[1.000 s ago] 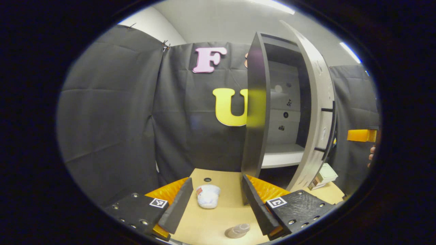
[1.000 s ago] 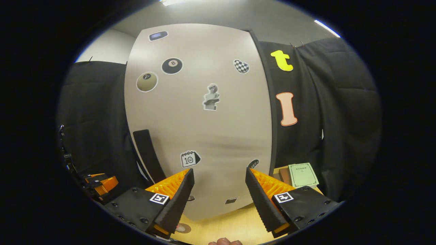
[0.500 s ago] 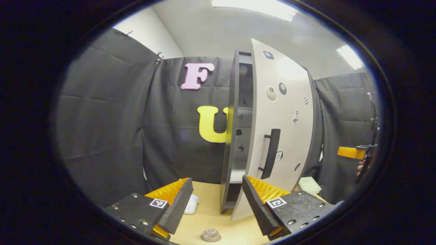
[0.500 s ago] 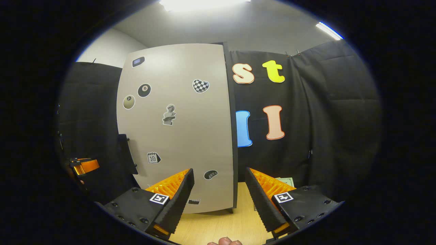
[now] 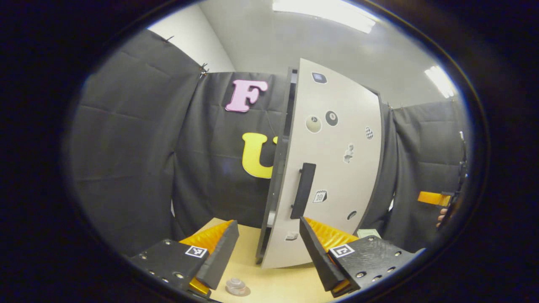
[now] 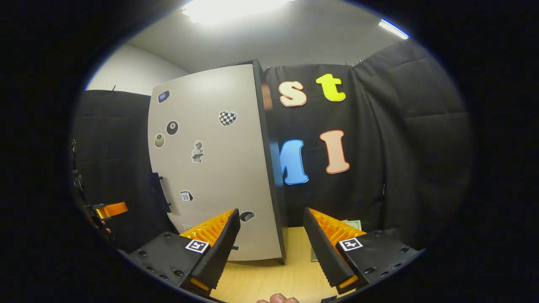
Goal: Open the cabinet door with the right hand, grasp the bottle in the cabinet with the left hand and place it on the coaster, then close the cabinet door with the right hand.
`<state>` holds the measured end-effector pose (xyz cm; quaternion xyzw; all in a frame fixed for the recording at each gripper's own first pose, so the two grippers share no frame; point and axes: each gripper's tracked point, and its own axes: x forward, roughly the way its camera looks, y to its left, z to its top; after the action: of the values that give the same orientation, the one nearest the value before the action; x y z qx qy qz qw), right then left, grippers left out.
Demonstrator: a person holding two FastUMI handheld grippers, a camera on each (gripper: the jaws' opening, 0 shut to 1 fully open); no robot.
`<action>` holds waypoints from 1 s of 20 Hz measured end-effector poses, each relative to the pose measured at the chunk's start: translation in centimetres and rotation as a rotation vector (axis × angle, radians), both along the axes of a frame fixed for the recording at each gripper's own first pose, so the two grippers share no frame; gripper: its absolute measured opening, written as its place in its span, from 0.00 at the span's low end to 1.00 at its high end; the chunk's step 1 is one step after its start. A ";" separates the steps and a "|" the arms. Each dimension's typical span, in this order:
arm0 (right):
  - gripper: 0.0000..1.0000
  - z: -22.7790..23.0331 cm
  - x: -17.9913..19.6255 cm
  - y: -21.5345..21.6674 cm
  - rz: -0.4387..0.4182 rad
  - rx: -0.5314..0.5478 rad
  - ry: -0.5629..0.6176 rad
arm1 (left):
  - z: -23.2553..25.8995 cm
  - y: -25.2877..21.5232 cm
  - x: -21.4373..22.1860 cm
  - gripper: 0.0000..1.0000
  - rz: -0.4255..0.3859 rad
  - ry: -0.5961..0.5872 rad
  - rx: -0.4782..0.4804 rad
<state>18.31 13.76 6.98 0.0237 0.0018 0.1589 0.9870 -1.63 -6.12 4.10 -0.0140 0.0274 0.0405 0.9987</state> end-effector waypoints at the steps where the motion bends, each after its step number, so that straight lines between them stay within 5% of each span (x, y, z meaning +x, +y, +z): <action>1: 0.96 0.1 0.3 -0.2 -0.009 -0.007 -0.006 | 0.0 -0.1 0.0 0.89 -0.002 -0.001 -0.016; 10: 0.96 -0.6 2.6 2.8 -0.055 -0.029 0.025 | -1.2 0.2 0.3 0.88 -0.059 0.000 0.044; 20: 0.96 -2.3 2.1 3.7 -0.126 -0.117 0.053 | -2.3 5.9 2.5 0.89 -0.075 -0.005 0.052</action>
<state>20.38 17.51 4.69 -0.0296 0.0358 0.0952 0.9944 0.88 -0.23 1.77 0.0128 0.0242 0.0038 0.9996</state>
